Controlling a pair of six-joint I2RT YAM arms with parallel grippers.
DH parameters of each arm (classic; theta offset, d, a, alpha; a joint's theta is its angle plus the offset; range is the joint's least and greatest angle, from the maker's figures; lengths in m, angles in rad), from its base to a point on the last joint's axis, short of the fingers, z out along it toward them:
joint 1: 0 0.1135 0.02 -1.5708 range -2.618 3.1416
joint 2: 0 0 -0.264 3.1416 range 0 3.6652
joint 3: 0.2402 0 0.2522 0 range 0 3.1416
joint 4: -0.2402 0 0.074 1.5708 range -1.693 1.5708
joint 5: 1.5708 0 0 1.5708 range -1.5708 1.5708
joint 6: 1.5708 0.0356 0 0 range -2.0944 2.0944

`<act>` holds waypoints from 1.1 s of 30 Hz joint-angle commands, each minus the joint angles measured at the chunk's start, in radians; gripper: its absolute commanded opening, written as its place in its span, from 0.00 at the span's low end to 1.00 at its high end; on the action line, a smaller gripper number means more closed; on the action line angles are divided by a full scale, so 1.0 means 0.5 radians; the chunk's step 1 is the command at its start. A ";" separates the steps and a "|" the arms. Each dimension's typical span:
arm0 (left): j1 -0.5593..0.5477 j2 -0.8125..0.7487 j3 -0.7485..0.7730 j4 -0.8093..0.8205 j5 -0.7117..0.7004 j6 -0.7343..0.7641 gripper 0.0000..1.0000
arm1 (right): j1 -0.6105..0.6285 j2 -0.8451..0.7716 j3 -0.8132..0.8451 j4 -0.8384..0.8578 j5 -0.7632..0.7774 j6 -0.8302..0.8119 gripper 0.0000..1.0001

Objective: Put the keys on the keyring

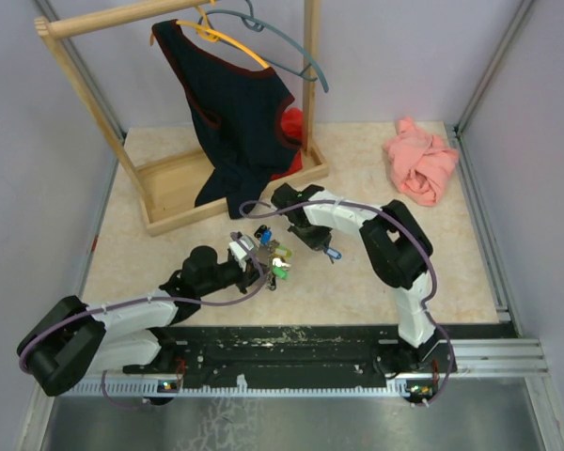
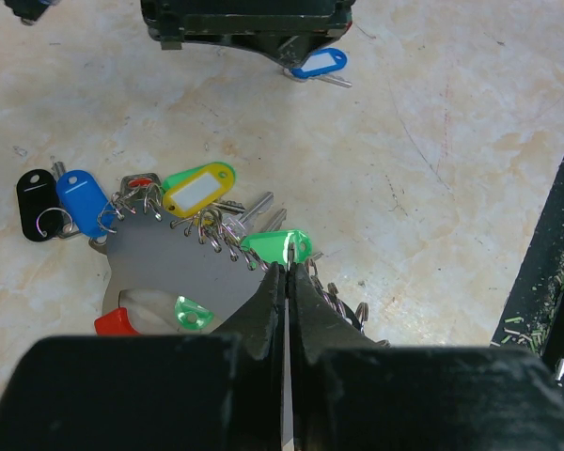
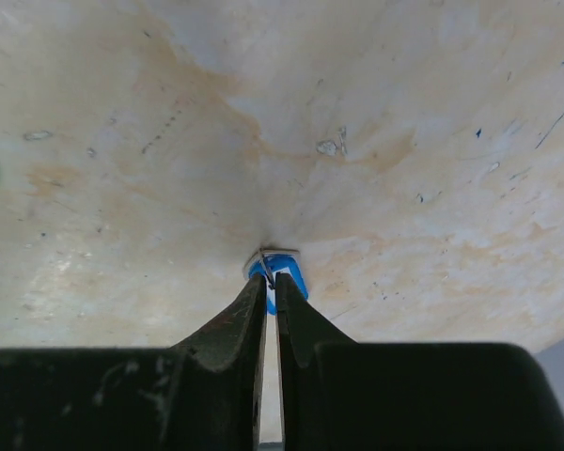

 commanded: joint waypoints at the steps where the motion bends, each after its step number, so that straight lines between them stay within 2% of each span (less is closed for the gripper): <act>1: 0.011 -0.015 -0.011 0.068 0.028 0.010 0.01 | 0.032 -0.034 0.096 0.138 -0.109 -0.043 0.09; 7: 0.011 -0.003 -0.007 0.068 0.034 0.007 0.01 | 0.028 -0.277 -0.137 0.393 -0.197 -0.056 0.16; 18: 0.011 -0.008 -0.010 0.065 0.032 0.006 0.01 | -0.048 -0.987 -0.864 1.118 -0.362 -0.032 0.27; 26: 0.011 0.003 -0.004 0.071 0.050 0.006 0.01 | -0.052 -1.034 -1.178 1.434 -0.289 -0.149 0.27; 33: 0.011 0.003 -0.006 0.077 0.049 0.008 0.01 | -0.045 -0.938 -1.223 1.536 -0.262 -0.216 0.27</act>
